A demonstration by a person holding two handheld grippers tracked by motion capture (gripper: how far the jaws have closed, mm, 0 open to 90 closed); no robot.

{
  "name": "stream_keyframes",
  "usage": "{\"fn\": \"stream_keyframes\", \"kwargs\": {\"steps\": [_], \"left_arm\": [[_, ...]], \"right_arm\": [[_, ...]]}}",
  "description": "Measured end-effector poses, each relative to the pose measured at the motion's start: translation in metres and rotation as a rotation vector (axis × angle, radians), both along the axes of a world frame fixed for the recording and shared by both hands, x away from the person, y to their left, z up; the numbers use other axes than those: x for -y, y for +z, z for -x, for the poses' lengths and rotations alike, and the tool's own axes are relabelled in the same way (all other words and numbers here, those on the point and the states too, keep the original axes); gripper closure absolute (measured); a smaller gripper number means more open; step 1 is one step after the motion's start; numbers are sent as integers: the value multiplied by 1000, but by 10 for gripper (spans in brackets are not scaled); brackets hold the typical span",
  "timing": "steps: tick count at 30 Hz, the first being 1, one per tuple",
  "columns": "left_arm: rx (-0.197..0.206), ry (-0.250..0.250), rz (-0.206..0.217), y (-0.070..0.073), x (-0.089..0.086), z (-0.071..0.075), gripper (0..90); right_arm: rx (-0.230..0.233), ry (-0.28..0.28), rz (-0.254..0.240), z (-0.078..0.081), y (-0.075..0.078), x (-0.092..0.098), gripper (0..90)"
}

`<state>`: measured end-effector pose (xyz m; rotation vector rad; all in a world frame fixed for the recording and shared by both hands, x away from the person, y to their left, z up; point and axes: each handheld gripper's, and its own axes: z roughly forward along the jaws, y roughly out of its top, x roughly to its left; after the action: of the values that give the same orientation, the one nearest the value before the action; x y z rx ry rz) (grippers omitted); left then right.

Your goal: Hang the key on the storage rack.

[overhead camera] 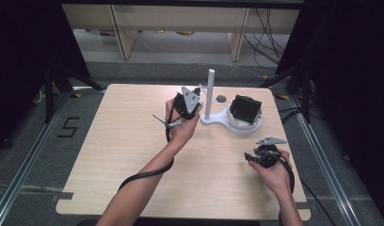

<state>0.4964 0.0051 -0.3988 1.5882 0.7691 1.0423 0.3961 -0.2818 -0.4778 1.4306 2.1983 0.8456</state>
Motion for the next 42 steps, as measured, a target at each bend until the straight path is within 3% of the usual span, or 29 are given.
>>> {"fn": "stream_keyframes", "kwargs": {"steps": [3,5,9,13,18,20,21,23,27,34,42], "left_arm": [[5,12,-8,0,2,1,864],[4,14,-11,-1,2,1,864],[5,19,-13,-2,3,1,863],[3,20,-27,-2,4,1,863],[10,24,-37,-2,5,1,863],[9,28,-49,-1,5,2,862],[10,26,-54,-1,6,2,861],[17,29,-58,-1,7,3,858],[13,26,-66,-1,8,3,853],[23,12,-73,-1,9,2,836],[13,-4,-69,-2,10,2,812]], "right_arm": [[25,24,11,-2,-1,1,534],[5,1,0,-1,-1,0,534],[11,13,17,-1,-3,2,534],[-9,4,-2,-1,-2,1,534],[12,13,15,-1,-3,2,533],[-10,4,-3,-1,-2,1,534],[19,26,11,-3,-3,3,533],[22,34,8,-3,-3,3,533],[3,3,7,-1,-2,1,533],[22,36,11,-4,-3,3,532],[27,32,25,-3,-4,4,531]]}}
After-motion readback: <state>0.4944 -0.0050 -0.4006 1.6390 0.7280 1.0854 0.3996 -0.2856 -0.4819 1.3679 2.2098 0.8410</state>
